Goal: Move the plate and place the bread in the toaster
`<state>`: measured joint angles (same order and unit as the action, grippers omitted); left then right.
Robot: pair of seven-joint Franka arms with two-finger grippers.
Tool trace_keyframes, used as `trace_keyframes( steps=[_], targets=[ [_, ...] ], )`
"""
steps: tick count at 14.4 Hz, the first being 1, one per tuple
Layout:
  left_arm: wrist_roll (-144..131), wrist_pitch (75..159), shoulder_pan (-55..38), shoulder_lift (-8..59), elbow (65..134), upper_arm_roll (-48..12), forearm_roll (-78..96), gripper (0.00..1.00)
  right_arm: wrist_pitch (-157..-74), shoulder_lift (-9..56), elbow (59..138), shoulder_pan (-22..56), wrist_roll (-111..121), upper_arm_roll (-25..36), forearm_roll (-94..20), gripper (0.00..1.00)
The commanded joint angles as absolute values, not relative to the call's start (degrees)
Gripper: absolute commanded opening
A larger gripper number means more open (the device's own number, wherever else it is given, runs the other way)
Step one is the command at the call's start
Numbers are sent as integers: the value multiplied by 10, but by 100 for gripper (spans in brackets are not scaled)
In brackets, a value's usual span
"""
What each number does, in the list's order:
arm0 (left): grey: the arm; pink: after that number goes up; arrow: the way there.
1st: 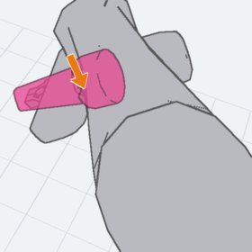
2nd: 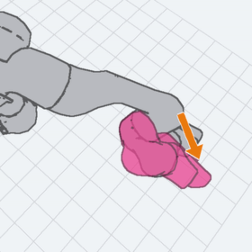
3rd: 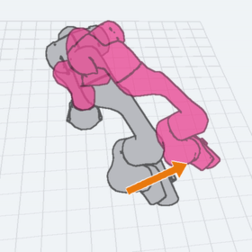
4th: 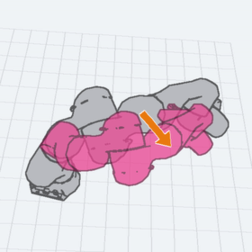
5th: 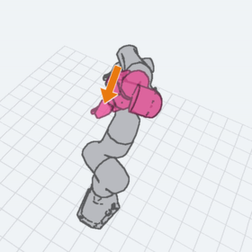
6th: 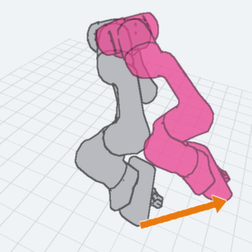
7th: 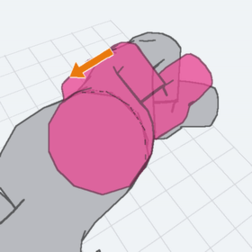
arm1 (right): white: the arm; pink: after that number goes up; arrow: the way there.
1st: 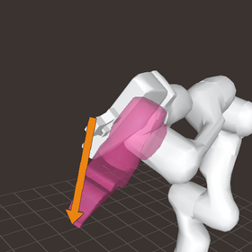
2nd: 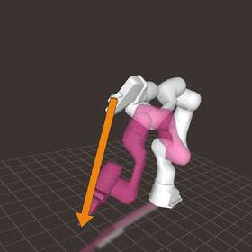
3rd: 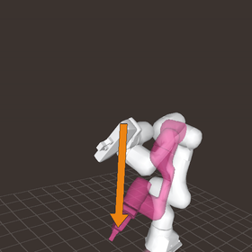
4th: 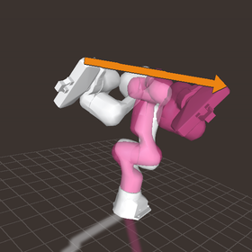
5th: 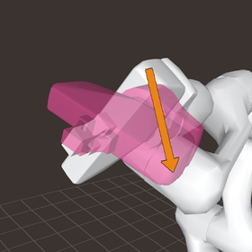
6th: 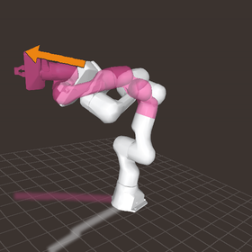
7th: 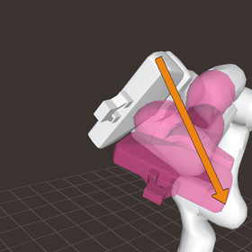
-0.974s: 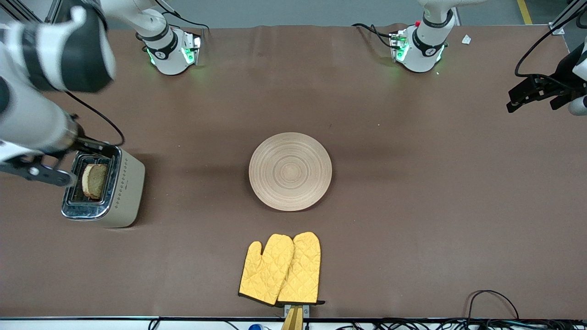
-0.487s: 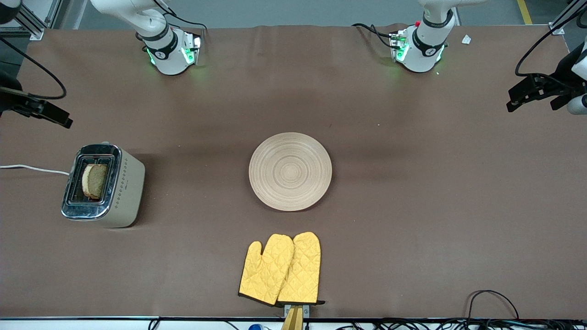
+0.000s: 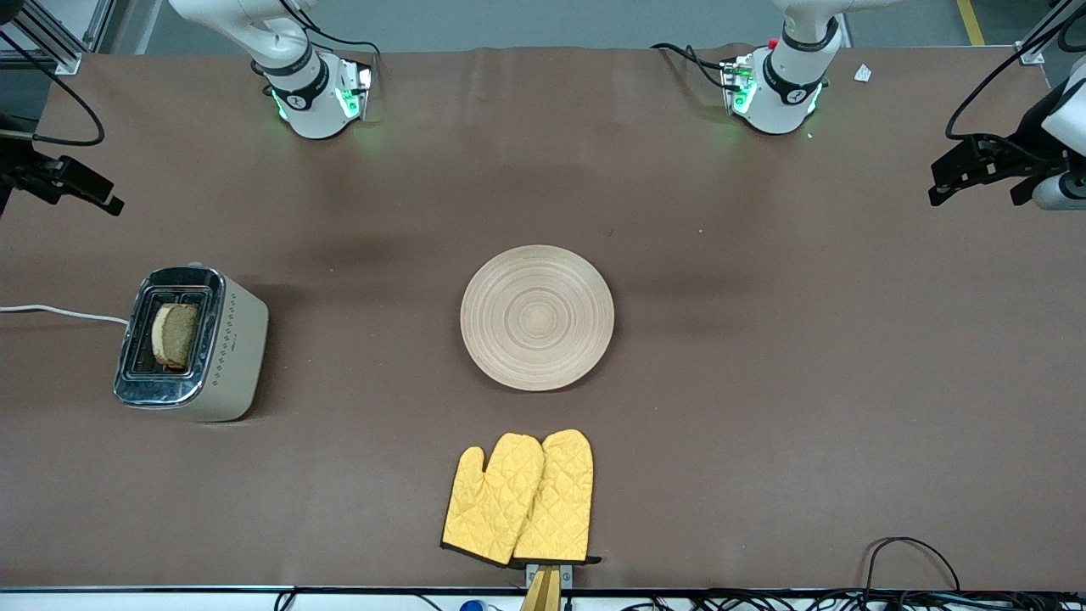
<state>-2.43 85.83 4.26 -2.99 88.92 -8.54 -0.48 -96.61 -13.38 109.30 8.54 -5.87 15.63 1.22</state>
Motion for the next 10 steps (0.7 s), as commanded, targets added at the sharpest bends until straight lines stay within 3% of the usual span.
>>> trace_keyframes(
  steps=[1, 5, 10],
  targets=[
    [-7, 860, 43, -37, 890, -86, -4, 100, -973, -149, 1095, 89, -57, 147, 10, 100],
    [-6, 860, 46, -32, 875, -85, 0, 100, -933, -90, 996, 91, -54, 147, 11, 100],
    [-5, 860, 47, -25, 865, -83, -4, 100, -925, -84, 982, 94, -54, 147, 11, 100]
  ],
)
